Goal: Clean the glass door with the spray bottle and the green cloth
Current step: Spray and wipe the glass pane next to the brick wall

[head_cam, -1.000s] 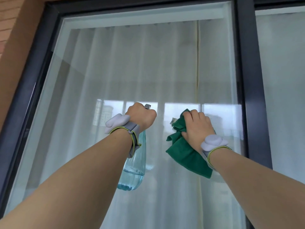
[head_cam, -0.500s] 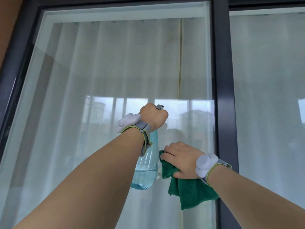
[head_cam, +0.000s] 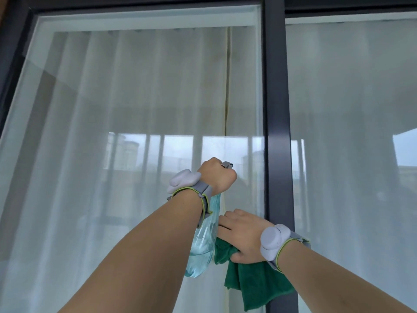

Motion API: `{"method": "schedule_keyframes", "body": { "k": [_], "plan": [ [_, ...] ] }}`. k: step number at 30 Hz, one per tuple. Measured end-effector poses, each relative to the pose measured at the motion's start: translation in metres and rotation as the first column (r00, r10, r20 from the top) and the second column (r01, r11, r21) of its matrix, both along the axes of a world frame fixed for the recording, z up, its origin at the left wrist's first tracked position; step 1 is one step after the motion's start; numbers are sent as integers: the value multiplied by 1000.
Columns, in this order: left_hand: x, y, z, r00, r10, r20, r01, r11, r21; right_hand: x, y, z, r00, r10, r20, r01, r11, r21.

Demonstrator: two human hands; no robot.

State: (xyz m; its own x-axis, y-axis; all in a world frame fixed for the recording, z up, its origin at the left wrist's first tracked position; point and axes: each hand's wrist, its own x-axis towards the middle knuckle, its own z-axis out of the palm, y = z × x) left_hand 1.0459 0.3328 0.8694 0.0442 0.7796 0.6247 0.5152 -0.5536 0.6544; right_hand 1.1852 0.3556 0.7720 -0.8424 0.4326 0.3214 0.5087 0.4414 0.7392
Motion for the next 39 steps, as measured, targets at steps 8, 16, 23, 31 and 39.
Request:
{"method": "schedule_keyframes", "body": {
  "k": [8, 16, 23, 31, 39],
  "plan": [
    [15, 5, -9, 995, 51, -87, -52, 999, -12, 12, 10, -6, 998, 54, -12, -53, 997, 57],
    [-32, -4, 4, 969, 233, 84, -239, 969, 64, -28, 33, 8, 966, 237, -103, -199, 936, 289],
    [-72, -13, 8, 954, 291, 72, -299, 945, 136, -25, 44, 39, 932, 208, -297, -69, 906, 418],
    [-88, -10, -1, 951, 295, 93, -303, 949, 85, 5, 31, 72, 702, 165, -693, 263, 844, 467],
    [-132, 0, -37, 956, 262, 129, -262, 965, -23, -64, 42, 13, 866, 158, -475, 67, 904, 422]
  ]
}}
